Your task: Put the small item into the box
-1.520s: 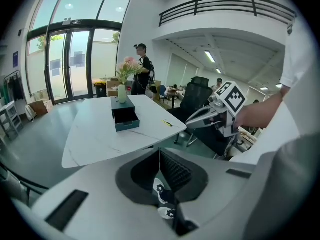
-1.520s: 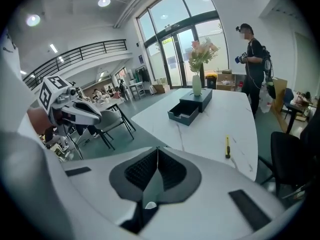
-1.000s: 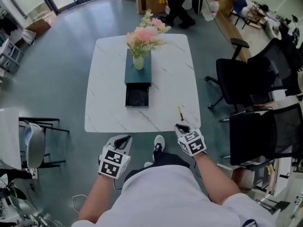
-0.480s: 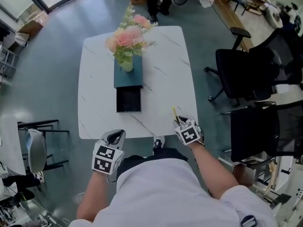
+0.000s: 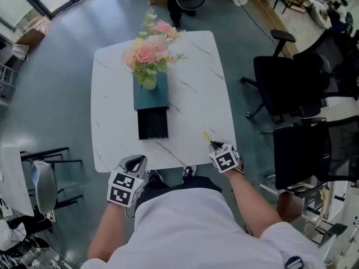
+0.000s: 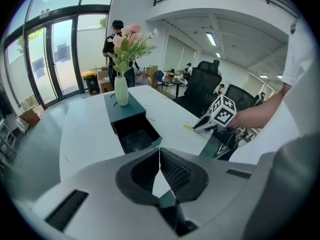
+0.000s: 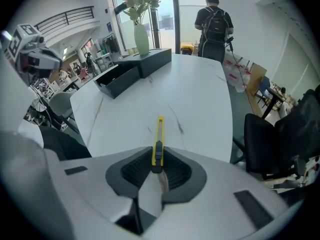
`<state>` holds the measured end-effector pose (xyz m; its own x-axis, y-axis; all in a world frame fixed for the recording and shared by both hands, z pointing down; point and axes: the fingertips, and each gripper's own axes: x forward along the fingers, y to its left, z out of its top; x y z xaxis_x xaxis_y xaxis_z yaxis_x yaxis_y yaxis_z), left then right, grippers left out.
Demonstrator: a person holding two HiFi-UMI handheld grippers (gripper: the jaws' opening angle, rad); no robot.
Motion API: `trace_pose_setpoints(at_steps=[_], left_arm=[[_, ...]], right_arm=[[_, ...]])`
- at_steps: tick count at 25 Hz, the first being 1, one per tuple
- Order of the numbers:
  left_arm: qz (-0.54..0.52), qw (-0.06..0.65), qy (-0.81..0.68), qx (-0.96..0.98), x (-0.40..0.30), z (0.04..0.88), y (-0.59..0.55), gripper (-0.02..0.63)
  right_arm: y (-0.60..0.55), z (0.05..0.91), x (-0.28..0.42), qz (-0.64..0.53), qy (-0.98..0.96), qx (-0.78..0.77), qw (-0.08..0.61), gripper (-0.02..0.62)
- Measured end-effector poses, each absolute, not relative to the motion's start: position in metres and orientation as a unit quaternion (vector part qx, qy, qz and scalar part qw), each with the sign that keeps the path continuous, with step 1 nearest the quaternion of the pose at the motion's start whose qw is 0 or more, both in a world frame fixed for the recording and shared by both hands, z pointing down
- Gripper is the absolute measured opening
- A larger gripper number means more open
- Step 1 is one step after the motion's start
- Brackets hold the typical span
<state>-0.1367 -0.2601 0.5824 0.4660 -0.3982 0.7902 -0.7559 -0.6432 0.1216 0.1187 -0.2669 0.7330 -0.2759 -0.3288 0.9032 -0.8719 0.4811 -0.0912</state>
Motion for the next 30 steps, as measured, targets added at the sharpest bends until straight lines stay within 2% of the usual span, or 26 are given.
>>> trace_pose_setpoints(at_steps=[7,16,22,30], left_arm=[[0.383,0.214,-0.312,0.843,-0.158,0.576,-0.288,0.017],[0.371,0.205,-0.291,0.858,-0.203,0.575,-0.323,0.017],[0.364,0.213,-0.304,0.854,-0.237,0.577,-0.334,0.017],[0.337,0.23,-0.333,0.85,-0.256,0.571,-0.341,0.017]], right_arm=[[-0.28,0.71,0.106,0.313,-0.724,0.446,0.424,0.078],[-0.316,0.668,0.028,0.268,-0.75,0.441,0.414,0.078],[-0.34,0.658,-0.032,0.2,-0.774,0.396,0.452,0.078],[-0.365,0.667,-0.097,0.077,-0.788,0.295,0.535,0.08]])
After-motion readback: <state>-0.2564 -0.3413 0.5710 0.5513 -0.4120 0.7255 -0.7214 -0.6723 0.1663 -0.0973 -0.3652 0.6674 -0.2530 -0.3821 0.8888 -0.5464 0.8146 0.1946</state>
